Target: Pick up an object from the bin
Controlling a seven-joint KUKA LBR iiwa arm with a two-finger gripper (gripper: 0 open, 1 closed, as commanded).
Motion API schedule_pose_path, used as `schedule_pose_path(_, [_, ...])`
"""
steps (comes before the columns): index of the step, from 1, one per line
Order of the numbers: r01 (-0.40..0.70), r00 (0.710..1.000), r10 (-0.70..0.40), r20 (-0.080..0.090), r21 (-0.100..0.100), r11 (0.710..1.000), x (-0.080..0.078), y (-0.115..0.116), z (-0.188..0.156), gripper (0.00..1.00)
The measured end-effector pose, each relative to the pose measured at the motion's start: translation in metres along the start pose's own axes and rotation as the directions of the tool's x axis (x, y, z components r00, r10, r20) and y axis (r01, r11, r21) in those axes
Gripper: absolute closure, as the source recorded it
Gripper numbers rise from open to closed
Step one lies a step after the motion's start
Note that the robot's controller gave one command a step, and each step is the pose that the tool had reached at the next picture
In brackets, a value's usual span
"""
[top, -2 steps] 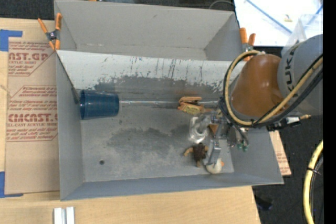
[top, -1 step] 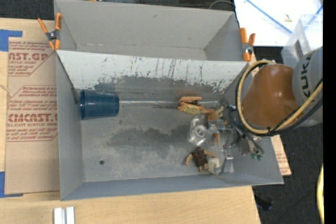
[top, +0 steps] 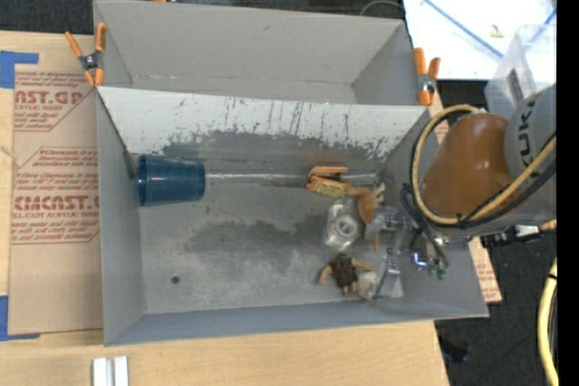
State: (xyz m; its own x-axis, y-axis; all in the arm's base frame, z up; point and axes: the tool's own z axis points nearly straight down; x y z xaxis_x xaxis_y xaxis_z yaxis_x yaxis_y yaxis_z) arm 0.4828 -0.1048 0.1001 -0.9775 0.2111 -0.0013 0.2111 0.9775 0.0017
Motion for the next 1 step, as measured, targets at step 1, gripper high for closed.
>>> schedule_pose_path(1, [0.454,0.891,-0.454,0.005,0.005,0.891,-0.0073,0.0019,0.016,0.0])
